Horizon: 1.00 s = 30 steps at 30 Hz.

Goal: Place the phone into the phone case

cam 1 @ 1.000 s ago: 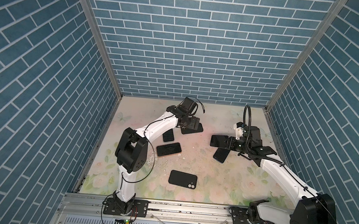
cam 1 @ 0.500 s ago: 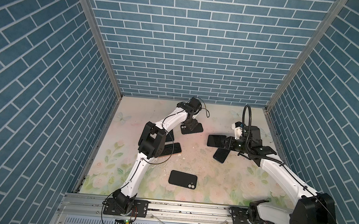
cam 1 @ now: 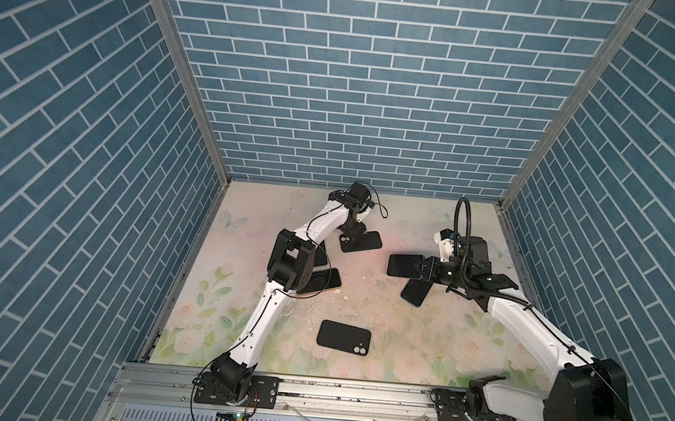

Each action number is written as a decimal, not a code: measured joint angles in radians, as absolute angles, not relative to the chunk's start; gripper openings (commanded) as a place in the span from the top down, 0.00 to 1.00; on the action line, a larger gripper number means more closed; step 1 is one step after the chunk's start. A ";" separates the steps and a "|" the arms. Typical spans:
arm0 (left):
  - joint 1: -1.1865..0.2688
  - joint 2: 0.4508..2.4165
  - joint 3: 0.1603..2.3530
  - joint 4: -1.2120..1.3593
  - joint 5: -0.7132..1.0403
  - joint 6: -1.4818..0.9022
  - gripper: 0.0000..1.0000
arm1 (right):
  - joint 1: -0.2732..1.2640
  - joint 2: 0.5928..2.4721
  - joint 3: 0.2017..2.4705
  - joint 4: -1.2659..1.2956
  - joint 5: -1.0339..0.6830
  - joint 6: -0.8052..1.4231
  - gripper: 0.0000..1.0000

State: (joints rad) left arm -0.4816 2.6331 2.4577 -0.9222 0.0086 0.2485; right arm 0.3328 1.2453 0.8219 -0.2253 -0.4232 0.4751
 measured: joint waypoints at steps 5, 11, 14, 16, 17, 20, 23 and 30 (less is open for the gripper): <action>-0.482 2.666 2.505 -0.930 0.041 0.270 0.63 | 0.333 1.246 0.822 -0.224 -0.423 0.475 1.00; -0.484 2.671 2.505 -0.938 0.073 0.279 0.95 | 0.332 1.246 0.822 -0.225 -0.420 0.475 1.00; -0.482 2.650 2.465 -0.919 0.080 0.269 1.00 | 0.332 1.246 0.822 -0.225 -0.416 0.475 1.00; -0.482 2.623 2.417 -0.902 0.085 0.258 1.00 | 0.332 1.246 0.822 -0.225 -0.415 0.475 1.00; -0.481 2.606 2.387 -0.896 0.089 0.251 1.00 | 0.332 1.246 0.822 -0.225 -0.414 0.475 1.00; -0.480 2.550 2.297 -0.887 0.099 0.202 1.00 | 0.332 1.245 0.822 -0.226 -0.411 0.475 1.00; -0.480 2.483 2.187 -0.868 0.116 0.096 1.00 | 0.331 1.237 0.820 -0.226 -0.403 0.475 1.00; -0.503 2.241 1.836 -0.708 0.076 -0.339 1.00 | 0.314 1.184 0.773 -0.215 -0.379 0.493 1.00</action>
State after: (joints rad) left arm -0.5034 2.2414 1.8362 -0.7082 0.0761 -0.3393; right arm 0.3138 1.1835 0.7731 -0.2146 -0.3786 0.4934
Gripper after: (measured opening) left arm 0.056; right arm 0.101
